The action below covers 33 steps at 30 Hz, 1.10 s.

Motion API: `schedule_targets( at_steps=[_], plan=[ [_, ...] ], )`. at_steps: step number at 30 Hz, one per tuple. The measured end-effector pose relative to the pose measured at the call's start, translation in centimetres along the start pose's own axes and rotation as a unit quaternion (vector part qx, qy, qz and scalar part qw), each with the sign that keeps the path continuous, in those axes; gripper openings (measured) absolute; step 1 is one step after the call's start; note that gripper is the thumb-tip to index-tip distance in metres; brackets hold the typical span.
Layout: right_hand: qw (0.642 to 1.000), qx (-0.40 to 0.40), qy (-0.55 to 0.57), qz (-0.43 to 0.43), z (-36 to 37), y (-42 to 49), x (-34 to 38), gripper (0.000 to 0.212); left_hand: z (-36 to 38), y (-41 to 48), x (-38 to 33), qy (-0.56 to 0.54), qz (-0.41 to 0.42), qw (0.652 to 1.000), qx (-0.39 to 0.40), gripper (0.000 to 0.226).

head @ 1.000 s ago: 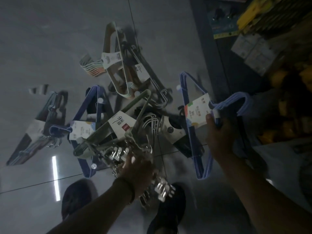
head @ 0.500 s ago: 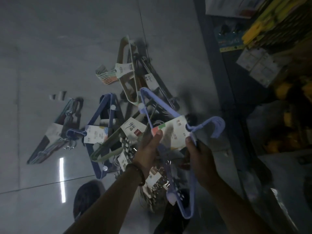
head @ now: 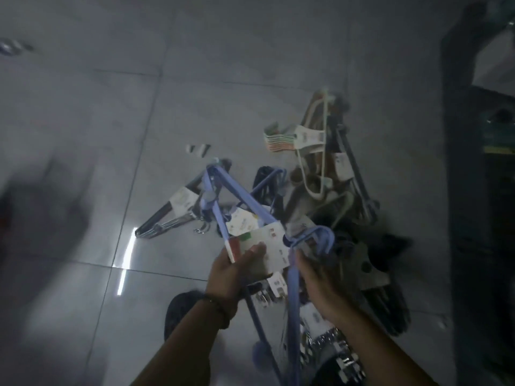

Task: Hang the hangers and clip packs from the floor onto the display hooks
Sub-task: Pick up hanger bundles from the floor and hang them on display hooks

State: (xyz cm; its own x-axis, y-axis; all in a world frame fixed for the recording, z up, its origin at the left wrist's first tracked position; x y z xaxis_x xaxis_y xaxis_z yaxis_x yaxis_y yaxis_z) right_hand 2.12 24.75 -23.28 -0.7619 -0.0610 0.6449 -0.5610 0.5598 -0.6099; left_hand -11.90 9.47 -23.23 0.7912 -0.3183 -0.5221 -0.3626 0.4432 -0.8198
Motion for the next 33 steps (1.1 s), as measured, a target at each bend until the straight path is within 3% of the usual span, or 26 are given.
schedule_targets(
  at_steps=[2,3,6,9,10,13,15,17,20,23,28,30,33],
  plan=[
    [0.997,0.045,0.044,0.046,2.2,1.9,1.1,0.047,-3.9,0.4,-0.8,-0.006,0.026,0.999,-0.039,0.05],
    [0.998,0.024,0.05,0.031,2.6,3.2,1.4,0.047,-5.8,0.7,-1.1,-0.006,0.041,0.998,-0.054,0.05],
    [0.987,-0.111,-0.082,-0.077,2.9,6.4,2.0,0.04,-10.8,2.0,-1.8,-0.019,0.071,0.994,-0.084,0.043],
    [0.958,-0.098,-0.237,-0.131,6.0,11.5,4.6,0.006,-15.3,4.2,-1.7,-0.072,0.09,0.99,-0.084,0.042],
    [0.939,-0.081,-0.296,-0.155,7.2,13.7,5.8,0.007,-16.4,4.6,-1.6,-0.077,0.09,0.989,-0.085,0.047],
    [0.853,0.048,-0.472,-0.219,11.2,20.1,8.8,0.032,-19.4,5.9,-0.6,-0.072,0.076,0.991,-0.089,0.057],
    [0.795,0.159,-0.55,-0.203,14.3,23.5,9.6,0.04,-21.0,7.0,0.4,-0.079,0.068,0.991,-0.085,0.047],
    [0.755,0.247,-0.589,-0.148,17.0,25.5,9.4,0.062,-22.1,7.9,1.5,-0.089,0.056,0.991,-0.079,0.042],
    [0.721,0.274,-0.627,-0.11,19.5,26.6,8.4,0.093,-22.6,9.2,2.3,-0.093,0.05,0.992,-0.069,0.051],
    [0.678,0.268,-0.673,-0.124,20.0,26.8,8.5,0.096,-22.5,9.8,2.7,-0.092,0.044,0.993,-0.064,0.059],
    [0.692,0.306,-0.644,-0.113,18.3,25.6,10.2,0.089,-22.5,8.7,3.4,-0.131,0.031,0.989,-0.064,0.062],
    [0.701,0.288,-0.639,-0.131,17.0,25.1,12.1,0.084,-22.2,8.0,3.3,-0.151,0.027,0.986,-0.059,0.062],
    [0.743,0.227,-0.608,-0.164,13.7,24.3,15.5,0.079,-21.3,6.8,2.5,-0.164,0.026,0.985,-0.049,0.059]
  ],
)
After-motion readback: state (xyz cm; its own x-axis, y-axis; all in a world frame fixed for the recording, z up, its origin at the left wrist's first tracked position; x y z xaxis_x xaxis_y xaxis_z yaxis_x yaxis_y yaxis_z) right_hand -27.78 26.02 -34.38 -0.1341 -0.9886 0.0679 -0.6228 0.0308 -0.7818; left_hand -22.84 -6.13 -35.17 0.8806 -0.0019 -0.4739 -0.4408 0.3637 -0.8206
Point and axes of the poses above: each hand's wrist, its own y-axis towards the middle knuckle, its own z-axis out of the palm, x = y × z, the point moved 4 cm from there along y, towards the middle knuckle, and after that the axes turned 4 degrees about x, right-handed, at the moved point
